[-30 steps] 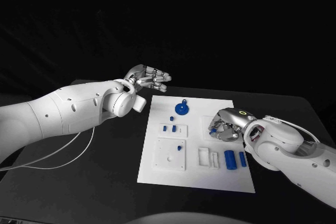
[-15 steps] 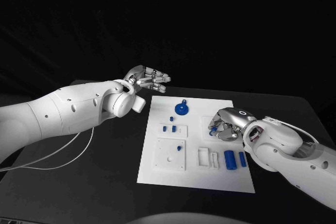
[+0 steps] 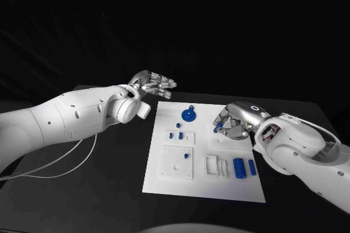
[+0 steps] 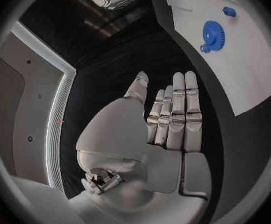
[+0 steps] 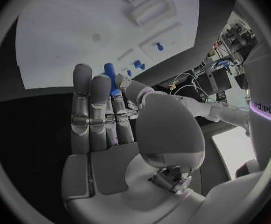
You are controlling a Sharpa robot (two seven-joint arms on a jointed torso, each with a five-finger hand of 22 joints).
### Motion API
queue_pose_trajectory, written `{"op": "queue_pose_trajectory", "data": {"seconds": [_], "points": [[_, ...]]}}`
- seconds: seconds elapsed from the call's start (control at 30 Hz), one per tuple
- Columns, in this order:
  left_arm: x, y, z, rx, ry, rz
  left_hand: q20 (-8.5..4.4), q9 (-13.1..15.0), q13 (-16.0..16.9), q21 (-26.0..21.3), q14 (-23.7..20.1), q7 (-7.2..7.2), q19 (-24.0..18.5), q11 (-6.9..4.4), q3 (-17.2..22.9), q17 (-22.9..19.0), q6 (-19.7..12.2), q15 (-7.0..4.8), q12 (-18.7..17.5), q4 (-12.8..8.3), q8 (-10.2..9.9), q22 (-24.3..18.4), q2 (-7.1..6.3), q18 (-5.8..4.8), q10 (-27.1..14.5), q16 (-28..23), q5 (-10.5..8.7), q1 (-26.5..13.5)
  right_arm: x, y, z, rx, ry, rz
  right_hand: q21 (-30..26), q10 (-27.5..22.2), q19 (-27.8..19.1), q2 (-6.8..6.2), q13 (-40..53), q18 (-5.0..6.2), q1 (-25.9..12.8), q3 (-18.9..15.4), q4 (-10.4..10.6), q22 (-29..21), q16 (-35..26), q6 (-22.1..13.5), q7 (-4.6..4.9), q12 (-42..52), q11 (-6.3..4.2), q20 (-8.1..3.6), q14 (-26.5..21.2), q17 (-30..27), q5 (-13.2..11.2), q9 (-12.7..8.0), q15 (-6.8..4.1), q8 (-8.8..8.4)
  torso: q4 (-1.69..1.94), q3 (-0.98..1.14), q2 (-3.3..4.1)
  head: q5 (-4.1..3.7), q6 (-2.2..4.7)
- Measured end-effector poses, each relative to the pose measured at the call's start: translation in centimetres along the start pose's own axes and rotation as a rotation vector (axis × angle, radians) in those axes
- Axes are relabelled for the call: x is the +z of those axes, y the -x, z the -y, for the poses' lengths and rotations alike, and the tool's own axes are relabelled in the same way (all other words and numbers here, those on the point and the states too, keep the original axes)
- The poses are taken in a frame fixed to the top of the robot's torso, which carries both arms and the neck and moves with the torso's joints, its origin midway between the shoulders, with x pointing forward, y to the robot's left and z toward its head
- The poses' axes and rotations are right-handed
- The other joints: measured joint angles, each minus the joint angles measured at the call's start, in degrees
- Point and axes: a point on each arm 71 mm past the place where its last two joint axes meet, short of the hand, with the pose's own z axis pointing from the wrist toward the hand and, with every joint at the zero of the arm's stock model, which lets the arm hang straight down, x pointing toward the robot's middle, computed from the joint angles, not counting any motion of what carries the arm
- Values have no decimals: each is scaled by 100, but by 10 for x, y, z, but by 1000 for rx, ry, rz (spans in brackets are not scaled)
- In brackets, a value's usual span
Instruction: Assemble the parts on the task board
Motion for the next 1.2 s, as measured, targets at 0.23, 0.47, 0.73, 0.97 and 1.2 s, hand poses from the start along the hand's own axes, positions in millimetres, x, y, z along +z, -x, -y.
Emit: {"op": "queue_pose_trajectory", "data": {"seconds": [0.23,0.47,0.73,0.97,1.2], "points": [[0,-1,0,-7,2,1,0,0,0,0,0,0,0,0,-14,10,0,0,0,98,0,-20,15,0,0,0,0,-92,0,10,-28,27,70,24,-26,-3,15,0,0,20,0,0,0,17,-27,25,15,-6,-3,-14,1,7,-4,-7,1,-8,-1,-7,-1,29,13],[2,-6,1,-23,2,-5,0,0,0,0,0,0,0,0,2,10,0,0,0,114,0,-29,15,0,0,0,0,-92,7,-8,-56,68,139,-11,-56,-3,15,0,0,20,0,0,0,34,-28,25,15,-10,-3,-14,19,17,-5,0,-15,9,2,-15,-6,99,-4],[4,-8,1,-32,3,-5,0,0,0,0,0,0,0,0,2,17,0,0,0,114,0,-48,15,0,0,0,0,-92,9,-41,-84,89,218,-80,-61,-4,15,0,0,21,0,-1,-1,43,-50,24,15,-29,-4,-13,20,18,2,2,-14,8,9,-11,-4,217,-25],[5,-13,2,-44,3,-16,0,0,0,0,0,0,0,0,18,16,0,0,0,129,0,-62,15,0,0,0,66,-92,9,-61,-102,87,276,-122,-105,-4,15,0,0,21,1,-20,-19,62,-50,24,15,-41,-5,-12,13,32,19,2,-21,7,5,-7,4,281,-51],[5,-17,3,-50,3,-23,0,0,0,0,0,0,0,0,17,16,0,0,0,129,0,-74,15,0,0,0,66,-92,7,-79,-110,73,308,-157,-105,-5,14,0,0,22,1,-7,-44,68,-72,23,16,-21,-5,-11,6,32,19,7,-27,6,-1,-1,7,333,-96]]}}
